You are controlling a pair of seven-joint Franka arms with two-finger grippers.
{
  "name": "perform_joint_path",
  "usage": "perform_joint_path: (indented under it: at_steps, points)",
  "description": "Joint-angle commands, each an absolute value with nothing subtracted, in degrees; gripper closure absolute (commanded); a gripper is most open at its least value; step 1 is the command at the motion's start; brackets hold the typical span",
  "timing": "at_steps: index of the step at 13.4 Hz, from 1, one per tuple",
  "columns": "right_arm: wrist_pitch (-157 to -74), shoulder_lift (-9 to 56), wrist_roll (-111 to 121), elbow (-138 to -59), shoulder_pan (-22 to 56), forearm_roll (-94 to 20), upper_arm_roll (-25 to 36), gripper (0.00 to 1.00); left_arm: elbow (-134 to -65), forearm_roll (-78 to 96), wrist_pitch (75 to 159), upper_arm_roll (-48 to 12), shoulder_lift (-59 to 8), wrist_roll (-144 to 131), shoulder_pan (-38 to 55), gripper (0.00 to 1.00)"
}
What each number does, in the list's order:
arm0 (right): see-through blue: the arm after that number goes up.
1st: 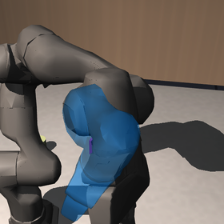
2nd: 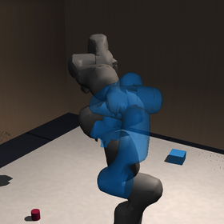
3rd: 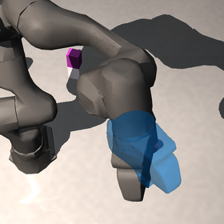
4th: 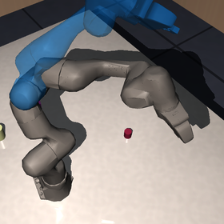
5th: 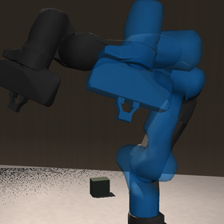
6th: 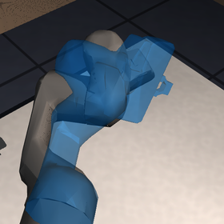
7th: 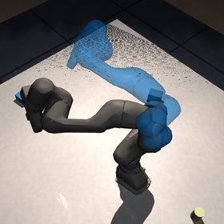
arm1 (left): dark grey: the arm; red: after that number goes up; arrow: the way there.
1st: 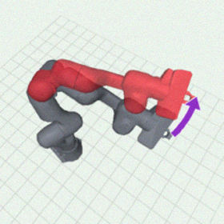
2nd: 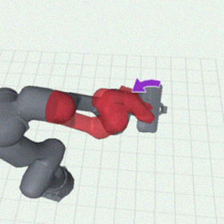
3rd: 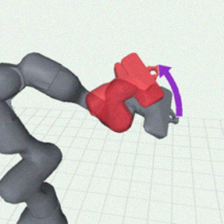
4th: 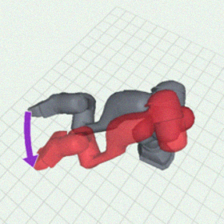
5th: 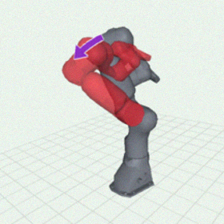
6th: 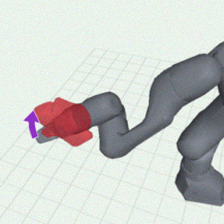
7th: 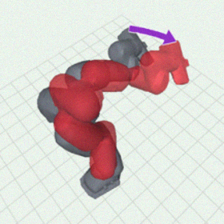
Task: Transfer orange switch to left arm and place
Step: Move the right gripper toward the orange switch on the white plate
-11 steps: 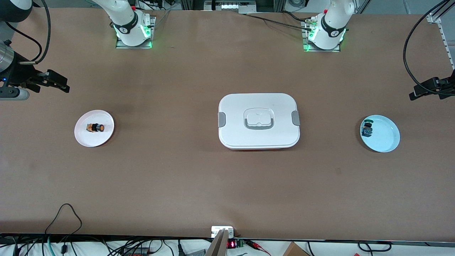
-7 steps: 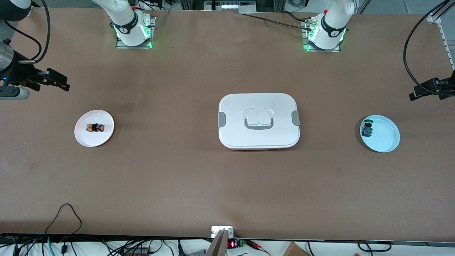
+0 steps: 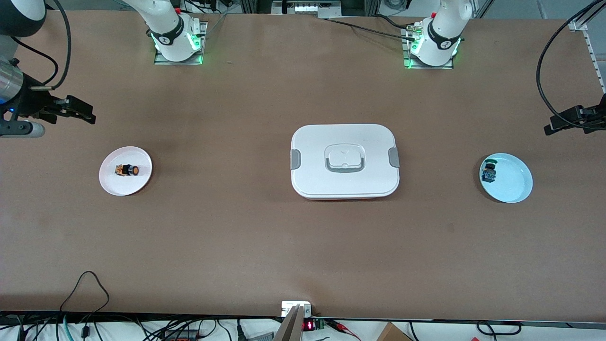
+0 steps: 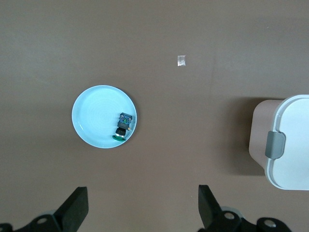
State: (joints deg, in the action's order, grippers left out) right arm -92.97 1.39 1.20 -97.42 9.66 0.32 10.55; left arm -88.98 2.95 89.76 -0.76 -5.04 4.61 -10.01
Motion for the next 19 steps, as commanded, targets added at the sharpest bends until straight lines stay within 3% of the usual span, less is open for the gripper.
perform_joint_path:
  at_steps: [1,15,19]
  points:
    - [-91.8,3.1,1.1,-96.1,9.8,0.6,10.4,0.0,-87.0,1.3,88.4,-0.7,-6.0,4.0,-9.9,0.0]
    - [-100.3,9.5,0.1,-96.1,9.3,3.2,10.5,0.0,-87.1,-2.5,88.4,-1.1,-6.0,4.0,-9.3,0.0]
    - [-107.1,10.8,1.1,-100.4,8.6,6.2,10.5,0.0,-87.1,-2.5,88.3,-1.1,-6.0,4.0,-9.3,0.0]
